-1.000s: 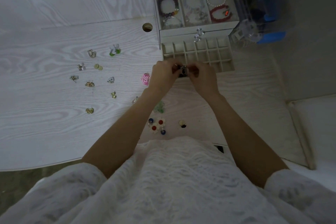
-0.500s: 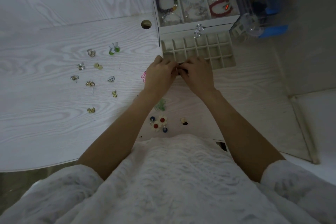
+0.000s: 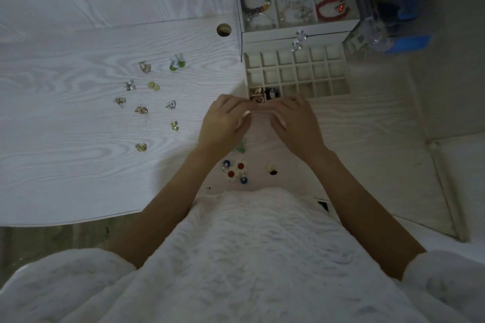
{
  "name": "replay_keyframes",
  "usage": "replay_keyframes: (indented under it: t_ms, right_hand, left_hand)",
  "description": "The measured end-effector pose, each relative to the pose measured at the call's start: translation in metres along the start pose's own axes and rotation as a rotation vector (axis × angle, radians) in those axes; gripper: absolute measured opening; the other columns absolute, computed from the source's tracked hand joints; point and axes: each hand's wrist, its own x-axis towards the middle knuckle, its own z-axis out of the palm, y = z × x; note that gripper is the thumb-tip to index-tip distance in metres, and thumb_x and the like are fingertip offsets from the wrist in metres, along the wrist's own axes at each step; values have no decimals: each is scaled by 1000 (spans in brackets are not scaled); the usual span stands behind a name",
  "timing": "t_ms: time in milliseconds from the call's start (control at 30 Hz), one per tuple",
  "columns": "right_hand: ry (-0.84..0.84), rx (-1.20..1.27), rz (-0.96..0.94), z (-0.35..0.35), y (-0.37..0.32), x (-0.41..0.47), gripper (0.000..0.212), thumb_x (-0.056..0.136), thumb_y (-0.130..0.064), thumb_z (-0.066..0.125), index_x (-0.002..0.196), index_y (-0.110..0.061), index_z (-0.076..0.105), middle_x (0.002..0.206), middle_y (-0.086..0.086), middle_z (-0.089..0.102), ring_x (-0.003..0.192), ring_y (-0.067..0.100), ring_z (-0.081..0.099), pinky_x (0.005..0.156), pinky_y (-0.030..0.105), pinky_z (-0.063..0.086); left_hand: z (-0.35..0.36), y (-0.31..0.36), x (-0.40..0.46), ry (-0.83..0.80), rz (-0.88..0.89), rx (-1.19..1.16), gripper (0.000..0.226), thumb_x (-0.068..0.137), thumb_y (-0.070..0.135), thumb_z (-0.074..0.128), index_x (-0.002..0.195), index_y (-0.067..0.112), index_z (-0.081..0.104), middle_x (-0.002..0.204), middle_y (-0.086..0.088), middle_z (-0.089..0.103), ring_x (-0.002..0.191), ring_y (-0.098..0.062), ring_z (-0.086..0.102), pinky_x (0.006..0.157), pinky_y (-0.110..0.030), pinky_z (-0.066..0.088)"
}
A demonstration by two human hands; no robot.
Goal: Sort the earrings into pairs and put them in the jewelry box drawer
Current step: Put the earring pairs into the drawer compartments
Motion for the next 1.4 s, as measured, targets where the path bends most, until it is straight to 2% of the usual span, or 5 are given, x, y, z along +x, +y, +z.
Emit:
replay_keyframes:
  t_ms: [233, 400, 667, 1100, 1400]
  right_hand:
    - [-336, 137, 91, 22, -34, -14, 35, 80, -26, 68, 109, -11, 55, 111, 7, 56, 99, 22, 51, 76, 33, 45]
    - [-337, 114, 127, 41, -45, -11, 36, 78, -34, 66, 98, -7, 56, 100, 10, 56, 91, 25, 53, 67, 37, 46]
    - [-355, 48, 138, 35, -39, -13, 26, 74, -13, 67, 96, -8, 54, 101, 10, 55, 86, 26, 54, 63, 30, 39]
    - [-94, 292, 371, 6, -20, -26, 29, 78, -7, 64, 104, -11, 53, 85, 1, 59, 75, 17, 56, 68, 31, 47]
    - [230, 199, 356, -14, 15, 27, 27, 79, -10, 63, 105, -7, 56, 87, 6, 63, 76, 17, 57, 63, 25, 43]
  left_hand:
    - [-15, -2, -49, -138, -206, 37, 29, 74, 1, 68, 102, 8, 66, 96, -9, 68, 87, -28, 57, 75, -26, 41]
    - [-12, 4, -47, -360, -207, 91, 37, 63, 4, 73, 100, 6, 68, 90, -16, 68, 74, -34, 62, 61, -33, 50]
    - [-10, 3, -39, -441, -390, 81, 24, 80, 11, 63, 104, 7, 65, 94, -18, 65, 82, -36, 61, 70, -36, 46]
    - [-11, 8, -31, -554, -368, 61, 26, 82, 8, 56, 106, 10, 64, 105, -12, 65, 90, -29, 61, 76, -33, 44]
    - [-14, 7, -27, -345, -334, -63, 18, 81, 11, 64, 99, 12, 66, 90, -7, 71, 81, -24, 65, 73, -31, 50]
